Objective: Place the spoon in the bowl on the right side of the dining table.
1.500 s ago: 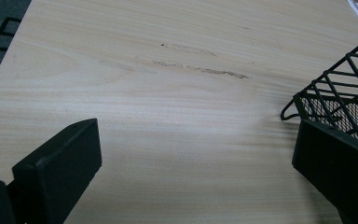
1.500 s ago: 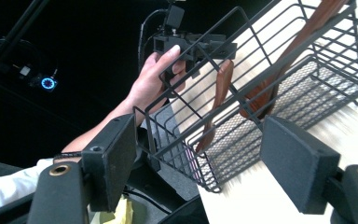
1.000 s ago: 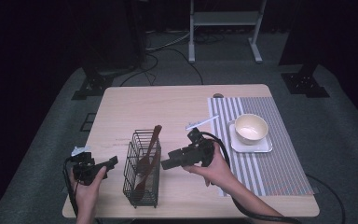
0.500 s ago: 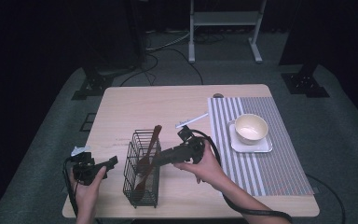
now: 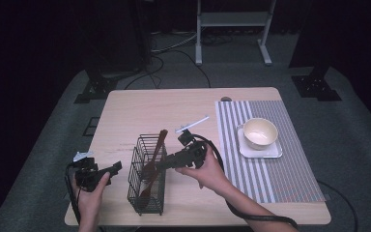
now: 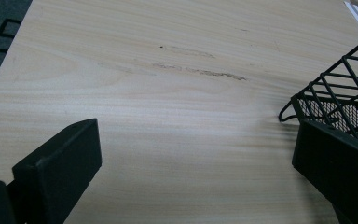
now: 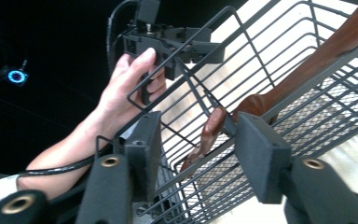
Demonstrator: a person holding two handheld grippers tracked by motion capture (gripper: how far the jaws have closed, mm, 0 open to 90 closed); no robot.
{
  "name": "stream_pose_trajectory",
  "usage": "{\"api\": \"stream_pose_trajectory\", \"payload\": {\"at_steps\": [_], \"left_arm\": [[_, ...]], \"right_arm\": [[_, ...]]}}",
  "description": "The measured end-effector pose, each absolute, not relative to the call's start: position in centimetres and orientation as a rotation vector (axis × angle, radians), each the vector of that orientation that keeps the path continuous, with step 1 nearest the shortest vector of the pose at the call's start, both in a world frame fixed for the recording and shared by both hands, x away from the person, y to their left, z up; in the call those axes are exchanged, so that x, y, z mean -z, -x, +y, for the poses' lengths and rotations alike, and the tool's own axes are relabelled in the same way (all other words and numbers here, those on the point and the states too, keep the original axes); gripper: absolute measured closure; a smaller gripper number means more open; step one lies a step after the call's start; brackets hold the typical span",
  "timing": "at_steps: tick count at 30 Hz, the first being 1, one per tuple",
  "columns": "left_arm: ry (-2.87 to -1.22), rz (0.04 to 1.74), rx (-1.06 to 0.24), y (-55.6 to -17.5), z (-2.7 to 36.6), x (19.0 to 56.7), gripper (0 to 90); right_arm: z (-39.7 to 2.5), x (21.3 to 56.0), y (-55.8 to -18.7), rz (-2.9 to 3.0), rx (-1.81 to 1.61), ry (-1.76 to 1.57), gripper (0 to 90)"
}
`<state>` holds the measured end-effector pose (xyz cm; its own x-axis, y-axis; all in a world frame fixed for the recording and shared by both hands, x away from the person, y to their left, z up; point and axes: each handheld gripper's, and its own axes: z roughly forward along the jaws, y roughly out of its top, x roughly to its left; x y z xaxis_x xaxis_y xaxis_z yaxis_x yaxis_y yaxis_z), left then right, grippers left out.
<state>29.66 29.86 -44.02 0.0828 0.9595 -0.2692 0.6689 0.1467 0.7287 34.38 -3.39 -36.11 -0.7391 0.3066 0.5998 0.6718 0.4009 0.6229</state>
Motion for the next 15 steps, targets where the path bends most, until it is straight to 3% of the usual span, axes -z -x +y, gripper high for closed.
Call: {"api": "stream_pose_trajectory", "payload": {"at_steps": [15], "left_arm": [[-1.593, 1.654, -0.477, -29.65, 29.85, 43.98, 0.2]], "right_arm": [[-3.22, 36.30, -34.42, -2.277, 1.297, 0.859, 78.0]]}}
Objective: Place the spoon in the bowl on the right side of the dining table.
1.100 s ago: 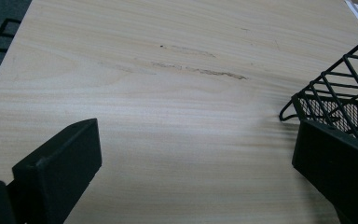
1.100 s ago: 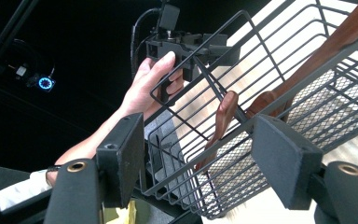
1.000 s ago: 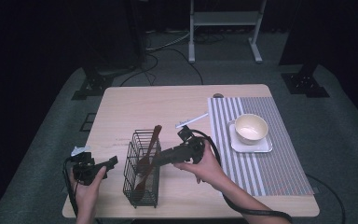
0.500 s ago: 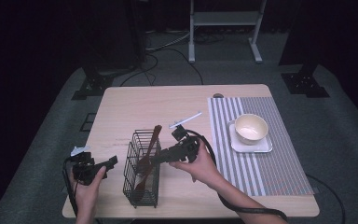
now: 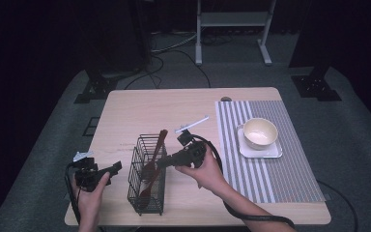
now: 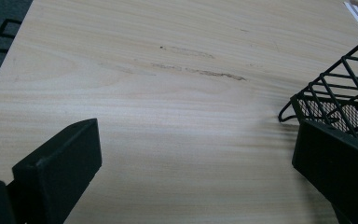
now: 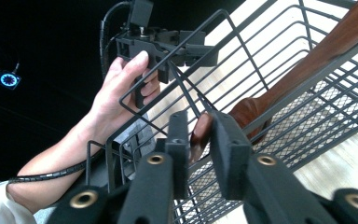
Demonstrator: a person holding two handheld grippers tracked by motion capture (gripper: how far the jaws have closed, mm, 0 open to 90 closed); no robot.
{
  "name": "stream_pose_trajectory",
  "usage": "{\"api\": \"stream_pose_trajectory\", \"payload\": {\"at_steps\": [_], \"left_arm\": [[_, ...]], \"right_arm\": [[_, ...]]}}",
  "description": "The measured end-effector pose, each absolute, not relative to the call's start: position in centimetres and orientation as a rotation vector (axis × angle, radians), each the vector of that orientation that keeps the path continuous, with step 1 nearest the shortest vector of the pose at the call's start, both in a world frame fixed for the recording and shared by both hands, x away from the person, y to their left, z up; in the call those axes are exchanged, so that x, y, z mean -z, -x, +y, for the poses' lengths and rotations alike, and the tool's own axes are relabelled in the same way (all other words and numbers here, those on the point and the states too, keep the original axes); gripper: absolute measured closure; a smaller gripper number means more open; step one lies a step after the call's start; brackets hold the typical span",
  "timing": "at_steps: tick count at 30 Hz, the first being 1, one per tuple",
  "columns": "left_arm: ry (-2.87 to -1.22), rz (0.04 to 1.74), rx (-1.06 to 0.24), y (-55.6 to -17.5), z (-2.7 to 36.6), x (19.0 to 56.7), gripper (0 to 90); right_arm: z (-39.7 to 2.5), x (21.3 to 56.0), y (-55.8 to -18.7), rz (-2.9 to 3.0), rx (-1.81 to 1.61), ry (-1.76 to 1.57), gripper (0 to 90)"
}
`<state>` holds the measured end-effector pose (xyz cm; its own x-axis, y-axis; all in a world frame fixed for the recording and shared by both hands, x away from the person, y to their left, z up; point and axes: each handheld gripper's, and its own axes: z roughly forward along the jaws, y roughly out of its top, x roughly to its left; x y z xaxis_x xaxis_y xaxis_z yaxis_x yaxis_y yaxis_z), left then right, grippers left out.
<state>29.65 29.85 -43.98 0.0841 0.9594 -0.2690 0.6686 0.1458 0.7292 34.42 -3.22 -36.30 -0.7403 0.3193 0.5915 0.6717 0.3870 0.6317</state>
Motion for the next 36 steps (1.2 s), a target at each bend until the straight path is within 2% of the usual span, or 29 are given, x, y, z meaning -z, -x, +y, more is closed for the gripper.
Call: {"api": "stream_pose_trajectory", "payload": {"at_steps": [11, 36], "left_arm": [[-1.593, 1.656, -0.478, -29.7, 29.8, 44.0, 0.2], [-1.599, 1.653, -0.480, -29.7, 29.7, 44.0, 0.2]], "right_arm": [[-3.6, 36.1, -34.3, -2.247, 1.320, 0.854, 81.8], [-7.3, 32.5, -35.1, -2.153, 1.420, 0.907, 83.3]]}}
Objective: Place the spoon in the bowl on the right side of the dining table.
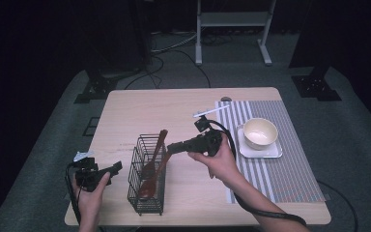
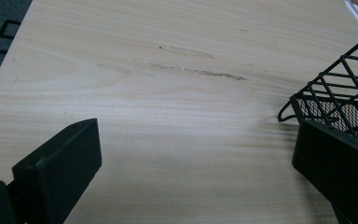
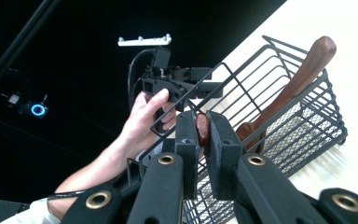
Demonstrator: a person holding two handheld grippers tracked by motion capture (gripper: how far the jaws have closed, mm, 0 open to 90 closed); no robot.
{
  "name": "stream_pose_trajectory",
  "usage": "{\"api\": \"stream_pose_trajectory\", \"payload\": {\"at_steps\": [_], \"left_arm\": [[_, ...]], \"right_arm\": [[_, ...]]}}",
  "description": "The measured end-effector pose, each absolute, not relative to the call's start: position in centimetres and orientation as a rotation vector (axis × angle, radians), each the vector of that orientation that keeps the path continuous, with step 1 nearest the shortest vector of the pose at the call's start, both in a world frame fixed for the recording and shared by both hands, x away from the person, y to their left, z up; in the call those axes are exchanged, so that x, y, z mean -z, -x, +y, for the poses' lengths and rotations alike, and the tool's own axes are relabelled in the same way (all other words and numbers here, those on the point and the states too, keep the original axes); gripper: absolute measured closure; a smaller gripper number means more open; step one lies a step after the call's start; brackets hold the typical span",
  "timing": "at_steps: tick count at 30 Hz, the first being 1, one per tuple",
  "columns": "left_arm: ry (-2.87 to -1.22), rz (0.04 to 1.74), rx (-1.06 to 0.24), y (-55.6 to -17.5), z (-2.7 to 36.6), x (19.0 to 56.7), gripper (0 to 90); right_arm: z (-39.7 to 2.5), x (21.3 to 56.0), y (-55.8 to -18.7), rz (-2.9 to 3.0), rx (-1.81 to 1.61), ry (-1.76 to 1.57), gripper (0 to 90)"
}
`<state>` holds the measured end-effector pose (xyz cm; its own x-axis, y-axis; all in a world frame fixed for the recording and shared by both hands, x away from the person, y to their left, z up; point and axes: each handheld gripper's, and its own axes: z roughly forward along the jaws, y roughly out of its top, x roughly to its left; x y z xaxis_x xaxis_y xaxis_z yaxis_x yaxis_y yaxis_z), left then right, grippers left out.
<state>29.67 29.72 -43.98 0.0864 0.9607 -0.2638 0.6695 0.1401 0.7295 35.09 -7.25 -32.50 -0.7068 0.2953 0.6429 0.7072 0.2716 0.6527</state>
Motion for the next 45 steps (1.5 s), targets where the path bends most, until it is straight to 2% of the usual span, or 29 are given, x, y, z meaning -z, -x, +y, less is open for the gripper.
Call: {"api": "stream_pose_trajectory", "payload": {"at_steps": [20, 45], "left_arm": [[-1.596, 1.656, -0.483, -29.7, 29.8, 44.0, 0.2], [-1.598, 1.656, -0.483, -29.7, 29.7, 44.0, 0.2]], "right_arm": [[-8.9, 31.5, -35.8, -2.109, 1.422, 0.913, 83.3], [-12.3, 31.9, -36.6, -1.996, 1.462, 0.968, 83.3]]}}
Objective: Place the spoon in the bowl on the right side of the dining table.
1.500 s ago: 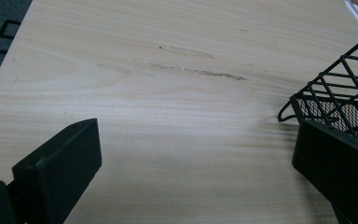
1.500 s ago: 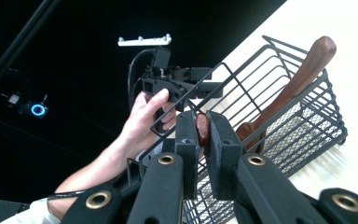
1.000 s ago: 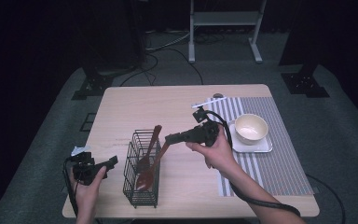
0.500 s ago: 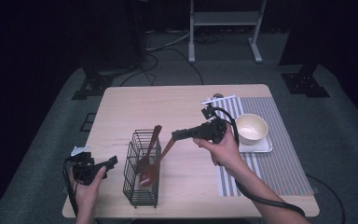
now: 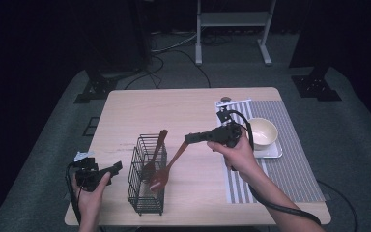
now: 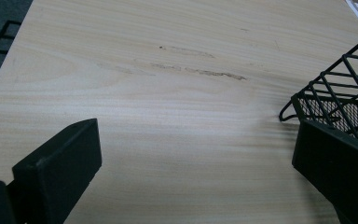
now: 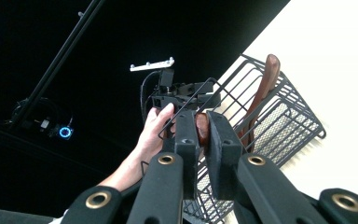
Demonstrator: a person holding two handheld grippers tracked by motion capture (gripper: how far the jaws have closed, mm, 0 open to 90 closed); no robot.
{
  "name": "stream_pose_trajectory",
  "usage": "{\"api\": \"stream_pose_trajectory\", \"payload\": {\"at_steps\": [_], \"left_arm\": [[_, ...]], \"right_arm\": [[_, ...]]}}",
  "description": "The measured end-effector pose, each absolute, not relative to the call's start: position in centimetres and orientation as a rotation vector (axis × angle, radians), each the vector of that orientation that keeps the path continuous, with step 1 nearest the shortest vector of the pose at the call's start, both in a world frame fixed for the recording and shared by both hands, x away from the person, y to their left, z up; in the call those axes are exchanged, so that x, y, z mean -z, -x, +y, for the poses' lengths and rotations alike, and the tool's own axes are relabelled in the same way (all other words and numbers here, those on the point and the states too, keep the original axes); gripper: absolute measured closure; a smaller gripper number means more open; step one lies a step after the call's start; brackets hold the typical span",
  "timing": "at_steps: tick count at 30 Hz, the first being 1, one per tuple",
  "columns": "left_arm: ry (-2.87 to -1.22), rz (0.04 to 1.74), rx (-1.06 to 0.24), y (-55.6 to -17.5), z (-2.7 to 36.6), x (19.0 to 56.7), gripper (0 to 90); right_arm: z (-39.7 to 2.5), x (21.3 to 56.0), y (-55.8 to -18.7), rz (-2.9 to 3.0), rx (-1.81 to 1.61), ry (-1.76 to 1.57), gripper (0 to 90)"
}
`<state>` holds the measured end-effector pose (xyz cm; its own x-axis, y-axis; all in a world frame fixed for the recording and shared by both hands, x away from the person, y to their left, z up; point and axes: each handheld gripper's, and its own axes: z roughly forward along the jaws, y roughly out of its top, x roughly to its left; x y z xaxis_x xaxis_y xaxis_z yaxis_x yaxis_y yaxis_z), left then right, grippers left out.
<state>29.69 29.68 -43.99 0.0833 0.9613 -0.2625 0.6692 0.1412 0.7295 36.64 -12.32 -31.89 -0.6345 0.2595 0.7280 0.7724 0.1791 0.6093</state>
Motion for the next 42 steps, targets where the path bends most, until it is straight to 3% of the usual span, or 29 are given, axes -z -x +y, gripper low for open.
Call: {"api": "stream_pose_trajectory", "payload": {"at_steps": [42], "left_arm": [[-1.597, 1.658, -0.488, -29.7, 29.6, 44.0, 0.2]], "right_arm": [[-17.6, 32.9, -37.3, -2.000, 1.454, 1.105, 83.3]]}}
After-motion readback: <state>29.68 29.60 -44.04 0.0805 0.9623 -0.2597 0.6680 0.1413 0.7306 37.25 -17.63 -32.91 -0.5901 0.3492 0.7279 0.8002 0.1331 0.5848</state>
